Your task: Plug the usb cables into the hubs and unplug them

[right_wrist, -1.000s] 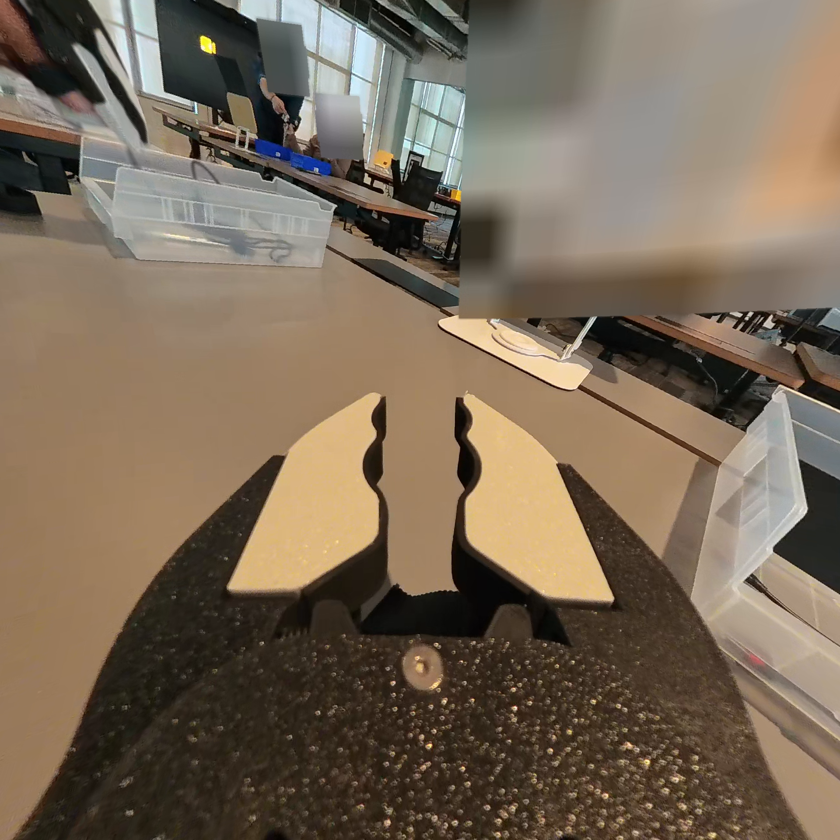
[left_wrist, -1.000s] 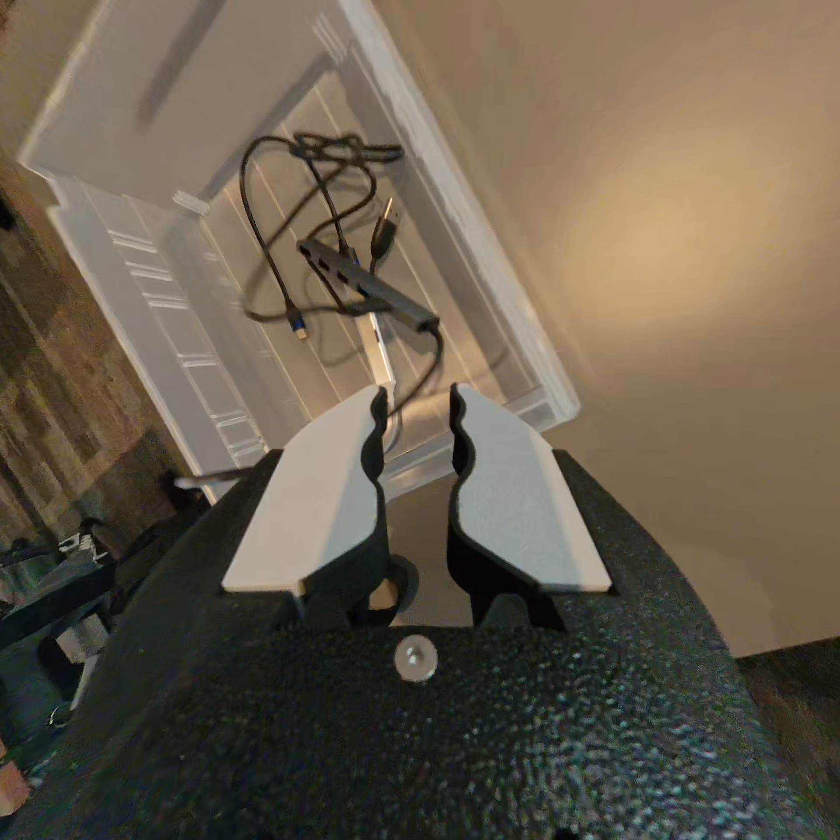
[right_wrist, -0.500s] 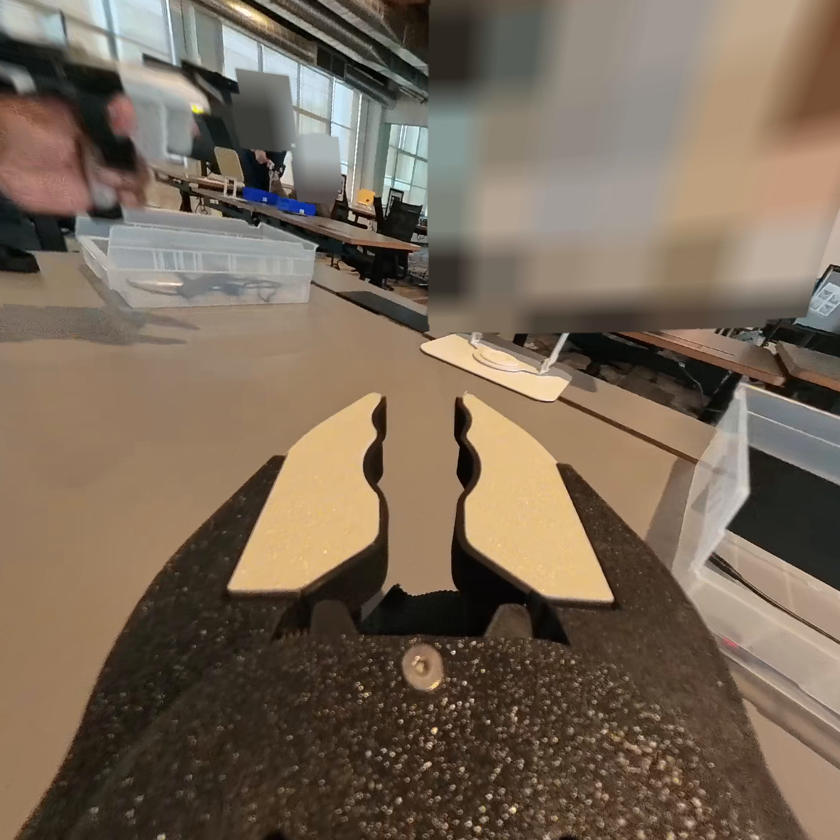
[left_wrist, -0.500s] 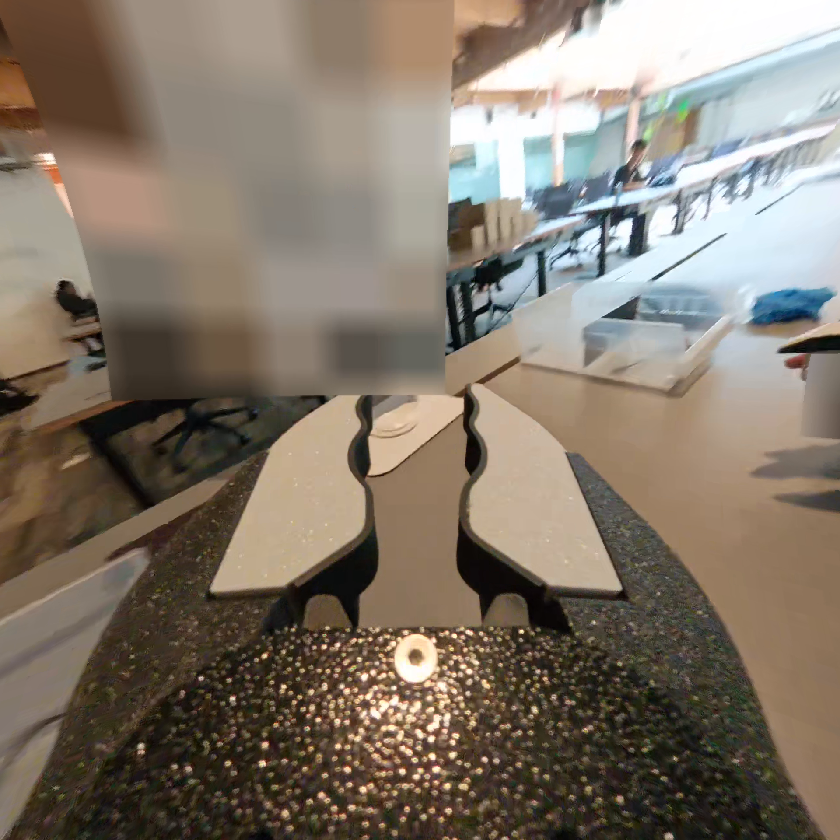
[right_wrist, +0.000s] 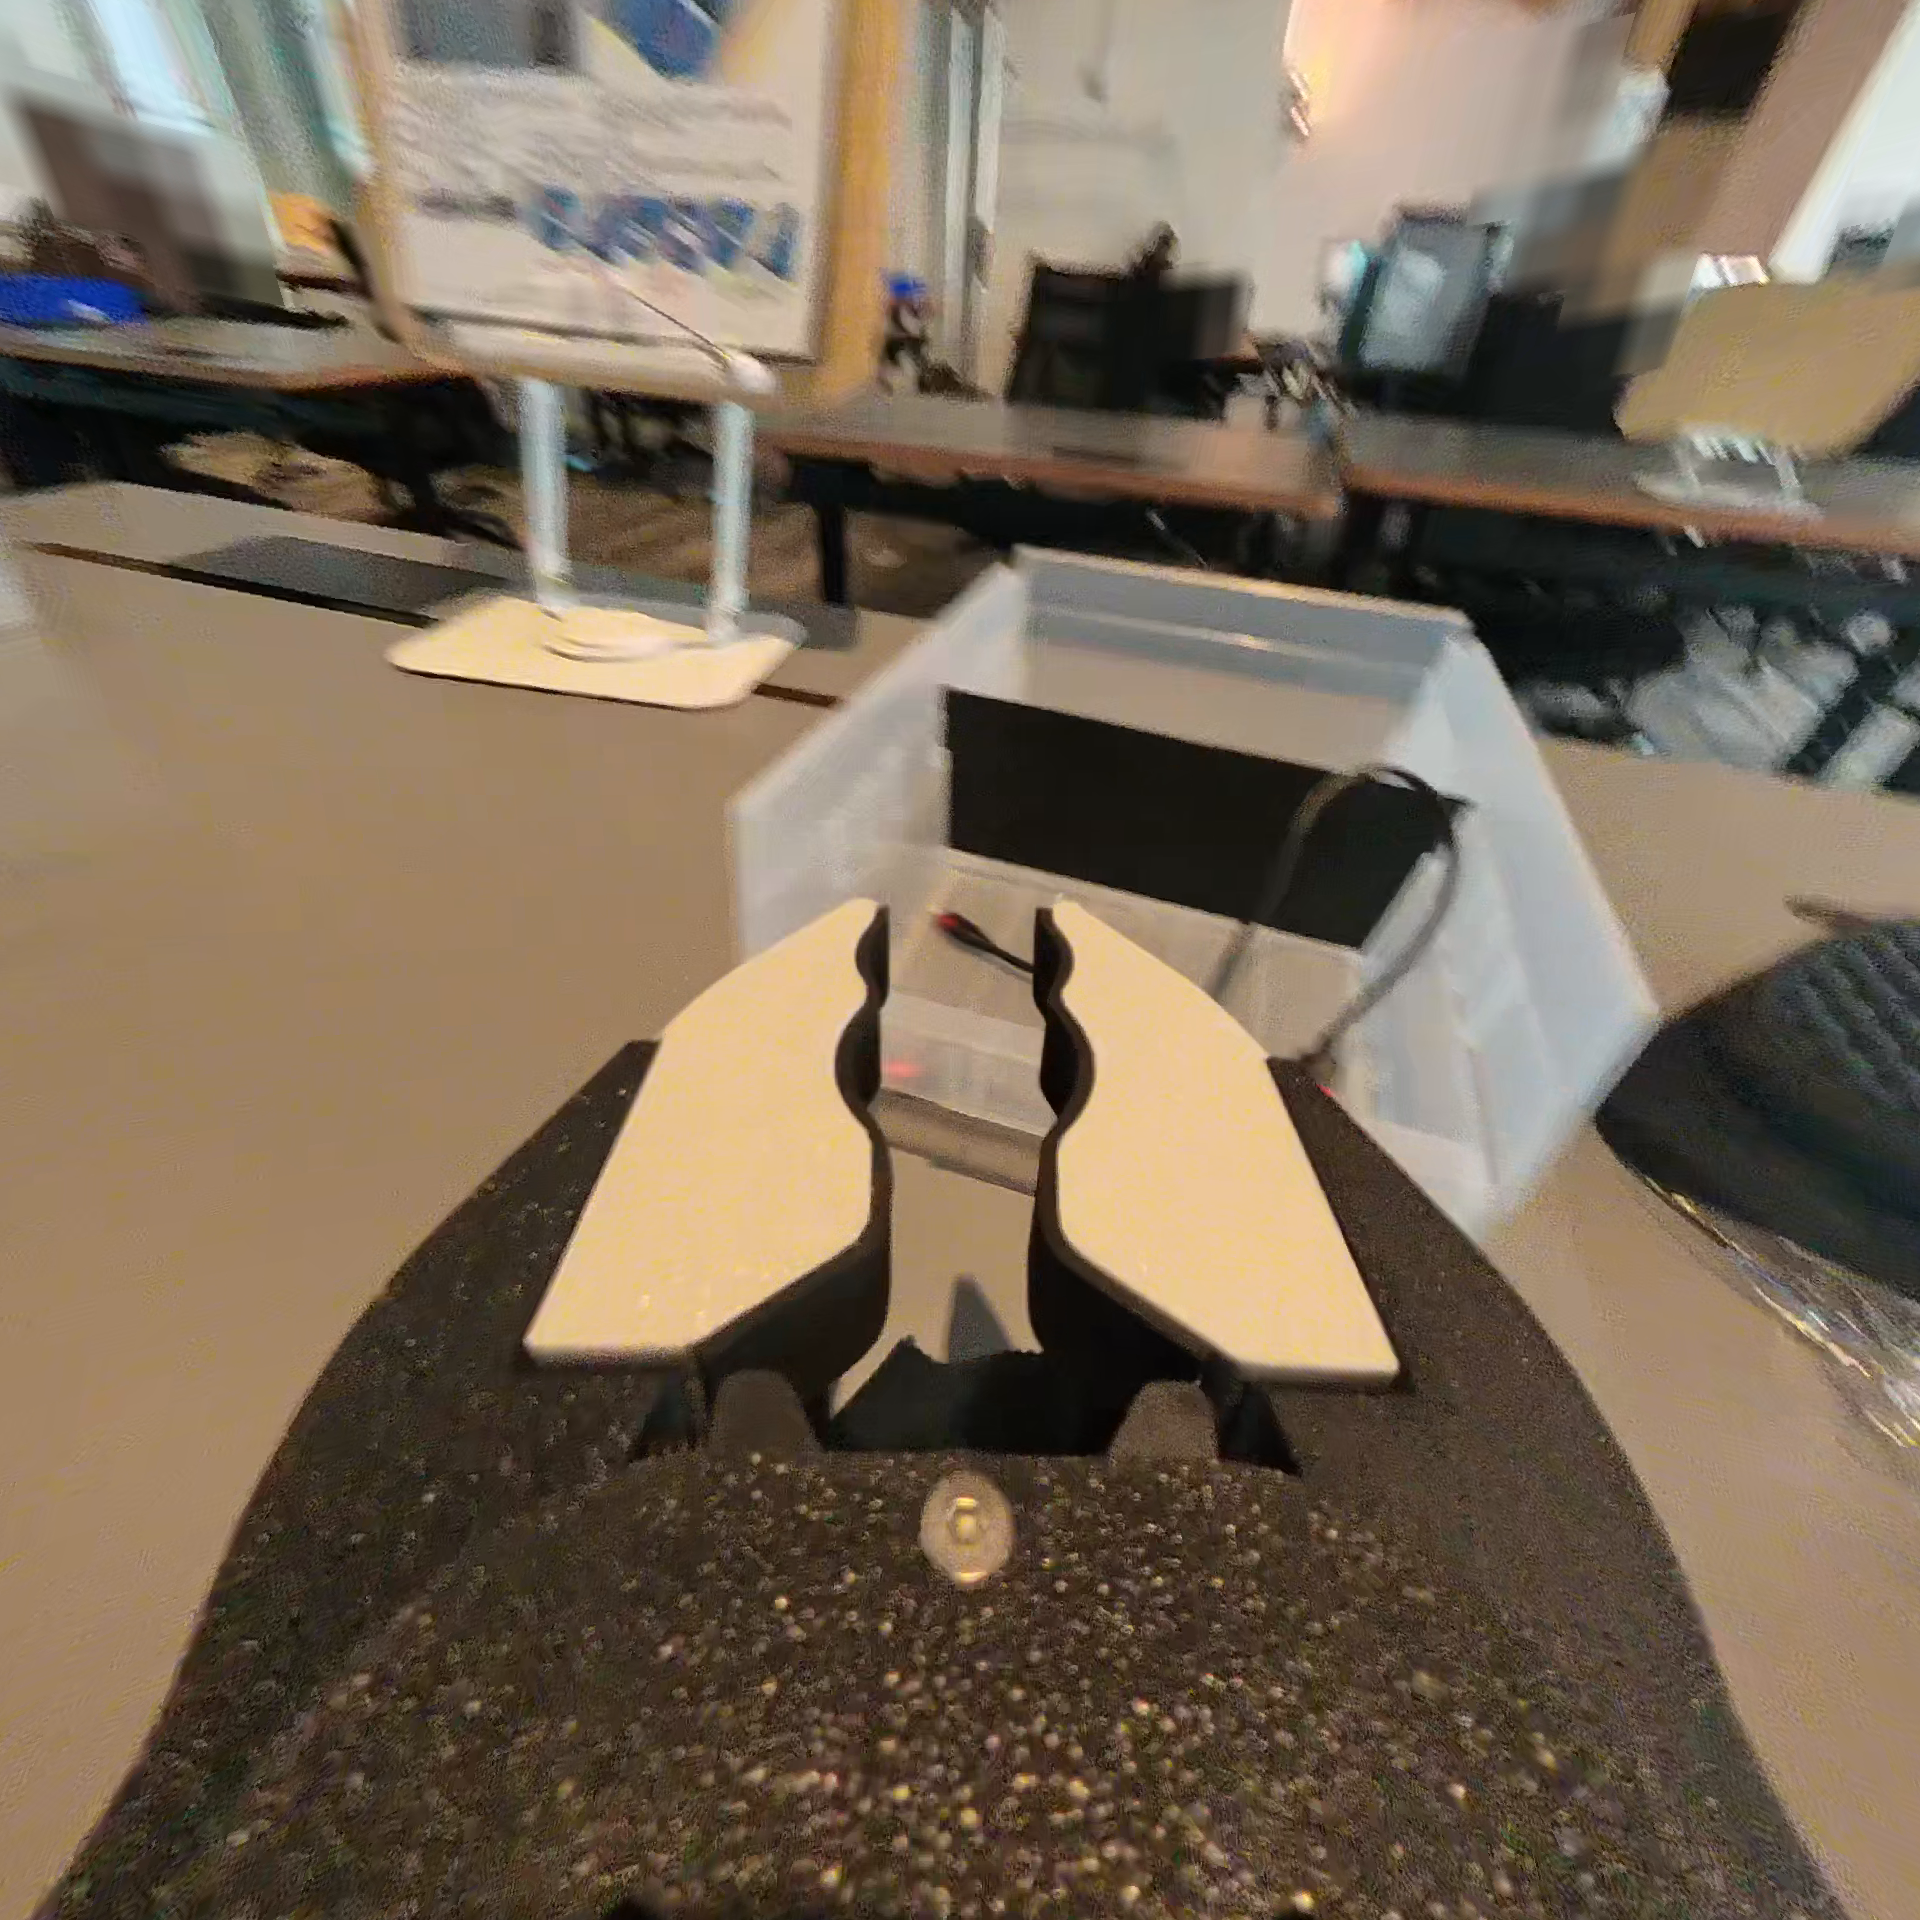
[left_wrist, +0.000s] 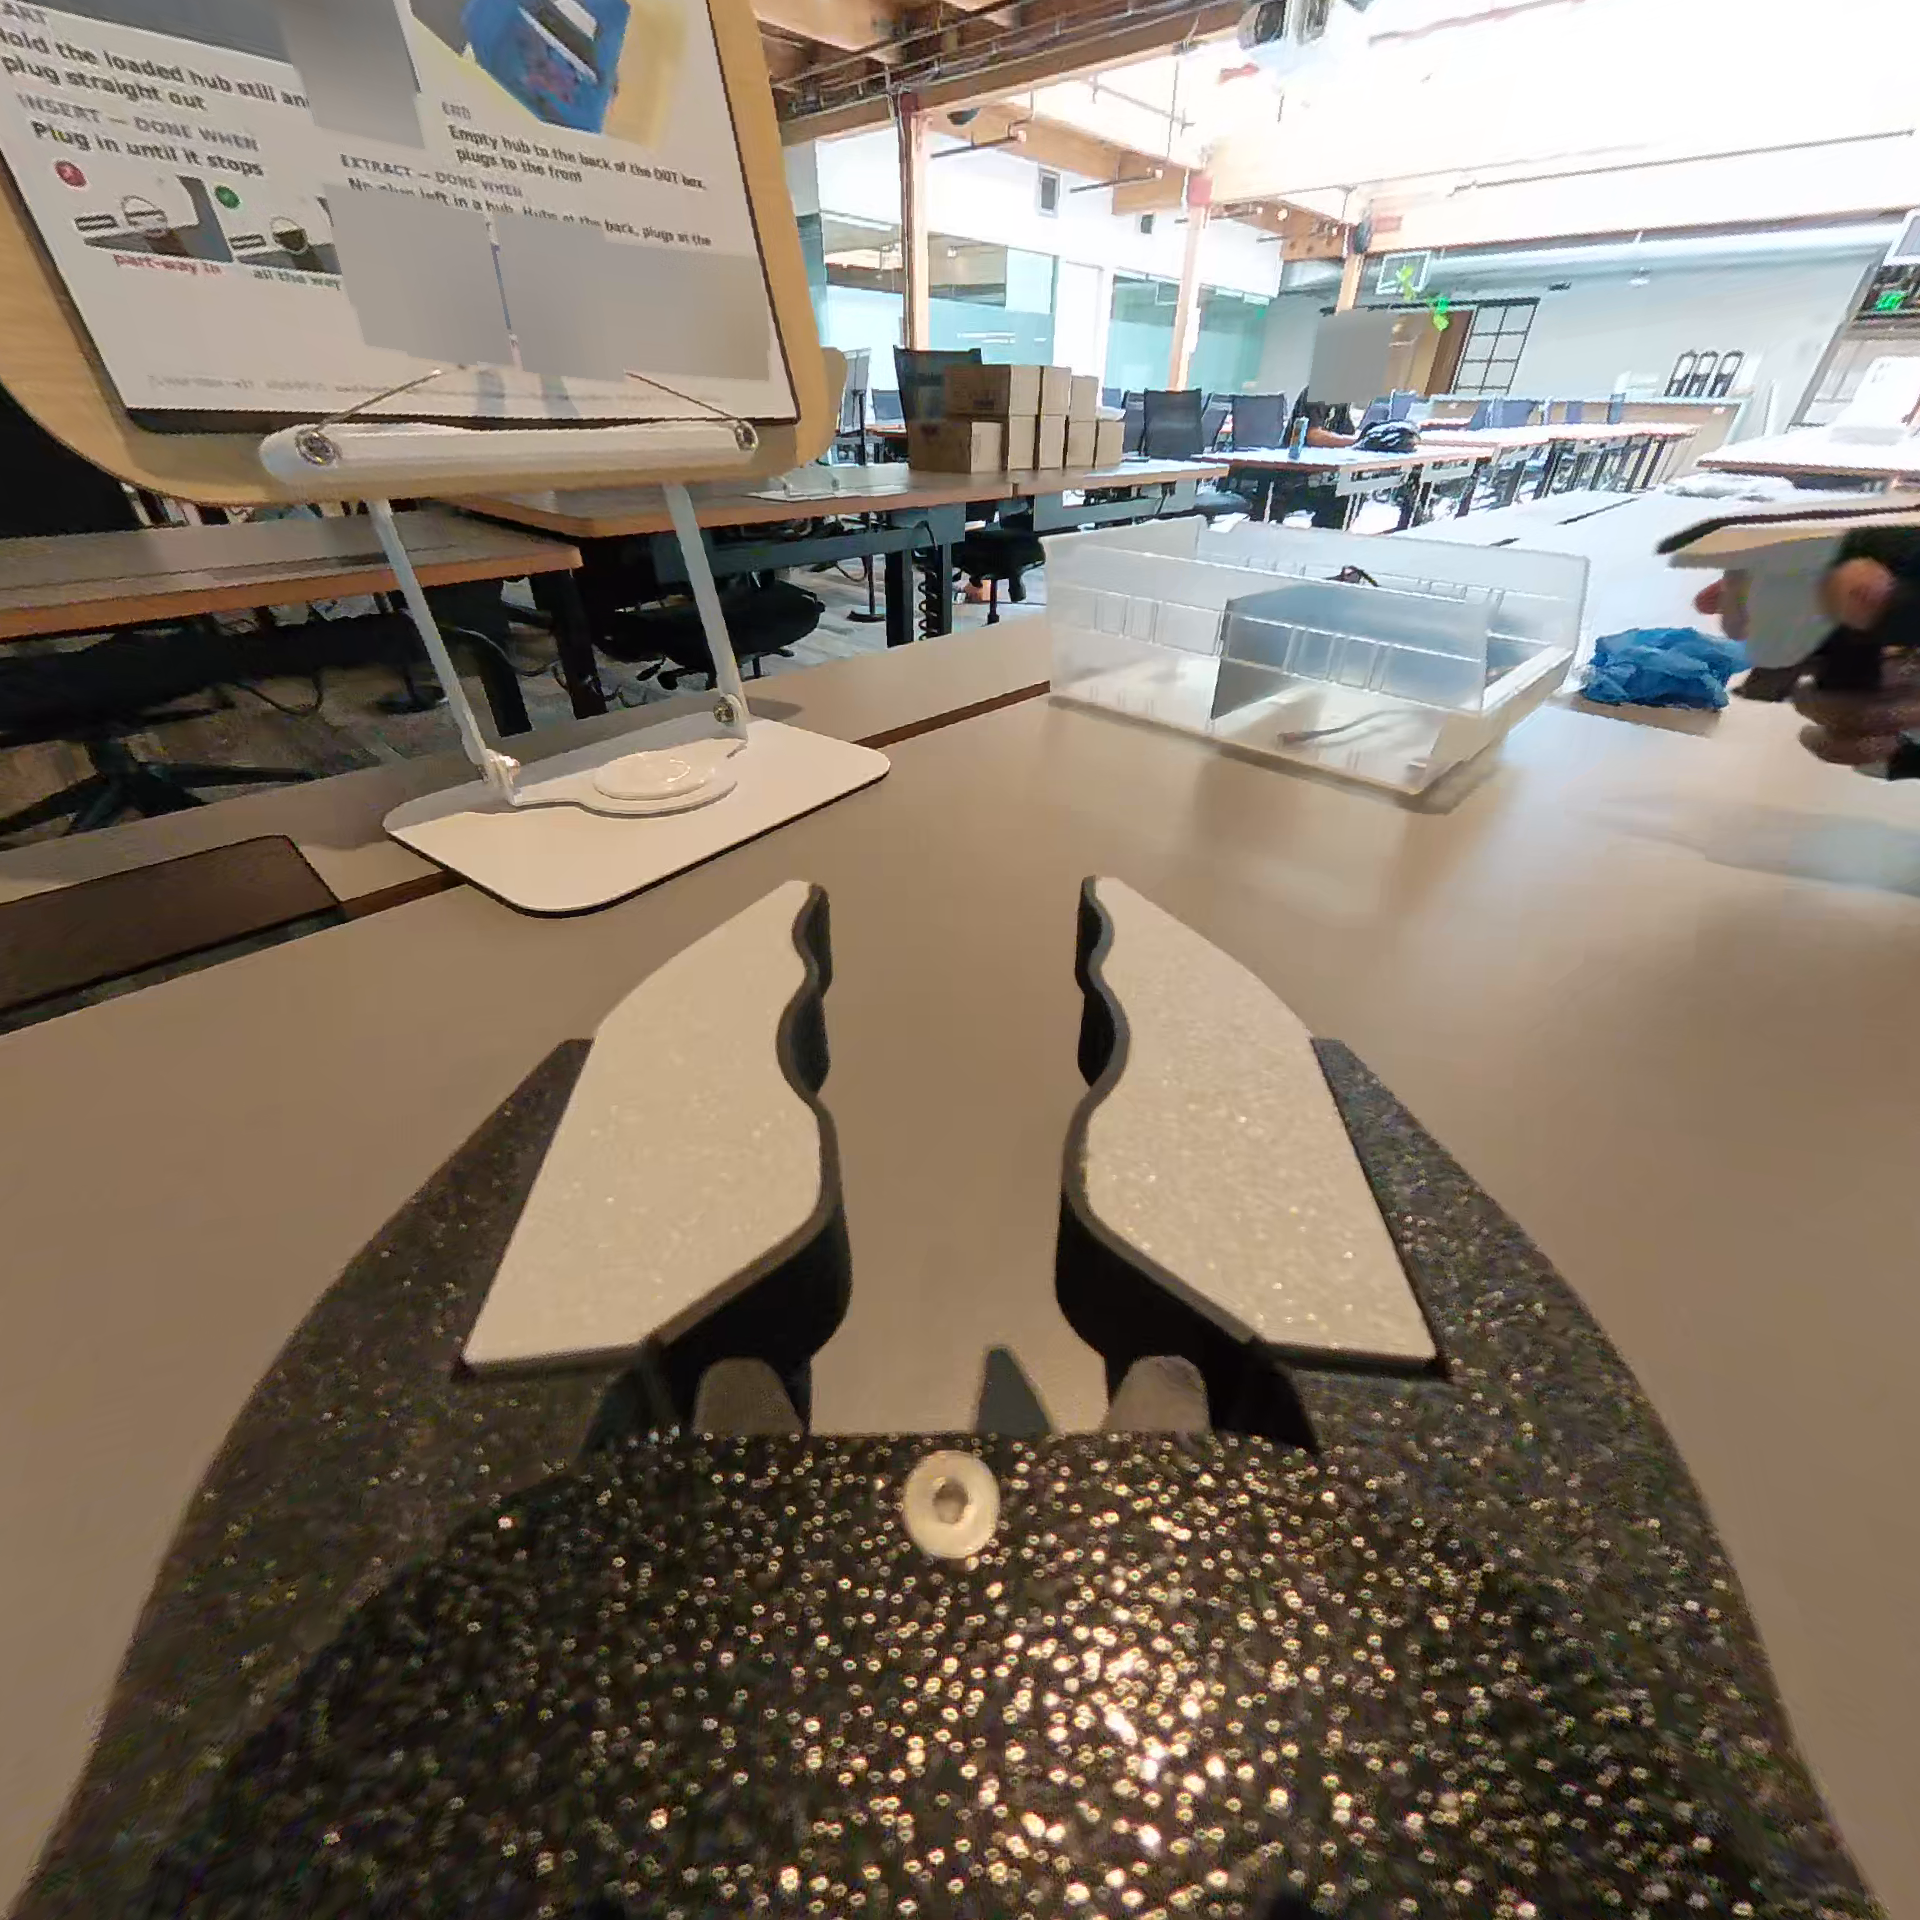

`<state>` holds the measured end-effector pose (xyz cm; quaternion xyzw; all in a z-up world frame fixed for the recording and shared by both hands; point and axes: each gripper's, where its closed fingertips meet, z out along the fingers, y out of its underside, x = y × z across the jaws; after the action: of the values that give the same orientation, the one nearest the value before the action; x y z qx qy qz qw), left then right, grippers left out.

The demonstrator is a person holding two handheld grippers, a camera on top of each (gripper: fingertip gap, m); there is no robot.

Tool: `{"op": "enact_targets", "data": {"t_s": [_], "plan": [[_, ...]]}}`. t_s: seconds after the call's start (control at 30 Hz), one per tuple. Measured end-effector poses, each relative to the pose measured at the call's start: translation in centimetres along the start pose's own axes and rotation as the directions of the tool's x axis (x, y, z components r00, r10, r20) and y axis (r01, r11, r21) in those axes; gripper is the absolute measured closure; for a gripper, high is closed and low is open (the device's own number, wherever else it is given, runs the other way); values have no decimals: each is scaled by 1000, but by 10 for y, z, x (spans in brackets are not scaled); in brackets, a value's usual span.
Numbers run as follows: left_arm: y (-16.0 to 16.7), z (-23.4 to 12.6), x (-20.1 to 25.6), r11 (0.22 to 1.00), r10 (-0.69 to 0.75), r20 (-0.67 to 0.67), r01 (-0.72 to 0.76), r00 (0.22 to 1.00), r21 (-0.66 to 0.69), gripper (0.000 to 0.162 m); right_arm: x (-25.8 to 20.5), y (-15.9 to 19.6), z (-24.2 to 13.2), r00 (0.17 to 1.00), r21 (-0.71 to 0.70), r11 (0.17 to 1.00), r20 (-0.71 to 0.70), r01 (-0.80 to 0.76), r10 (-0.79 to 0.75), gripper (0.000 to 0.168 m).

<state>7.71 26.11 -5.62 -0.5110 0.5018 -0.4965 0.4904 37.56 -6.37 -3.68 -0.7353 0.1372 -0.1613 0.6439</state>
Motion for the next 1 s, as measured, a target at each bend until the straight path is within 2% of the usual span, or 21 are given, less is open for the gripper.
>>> {"op": "enact_targets", "data": {"t_s": [0.1,0.27,0.37,0.5,0.67,0.7,0.77,0.9,1.0], "plan": [[2,2,2,1000,3,-13,-3,1000,-17,117,43,20,25,992,-196,979,-123,-59,36,141],[5,3,7,998,39,-26,-40,999,-38,118,75,51,75,984,-476,878,-173,-49,-39,136],[4,1,8,998,48,-27,-49,998,-26,118,87,58,91,976,-509,857,-214,-85,-30,138],[3,-1,4,999,30,-20,-30,999,-22,119,98,62,98,968,-588,806,-235,-67,-91,139],[4,-2,3,999,22,-20,-23,1000,-24,121,99,80,104,975,-728,685,-177,-37,-135,143],[4,-2,4,999,25,-19,-26,1000,-29,121,99,85,104,977,-751,659,-168,-38,-135,146],[5,-2,4,999,31,-20,-31,999,-37,122,99,93,105,980,-778,628,-152,-37,-130,161],[6,-3,4,999,31,-18,-32,999,-44,123,100,94,107,983,-736,676,-143,-28,-115,166],[7,-4,5,999,20,-23,-21,1000,-49,124,95,66,104,986,-636,771,-117,19,-120,166]]}}
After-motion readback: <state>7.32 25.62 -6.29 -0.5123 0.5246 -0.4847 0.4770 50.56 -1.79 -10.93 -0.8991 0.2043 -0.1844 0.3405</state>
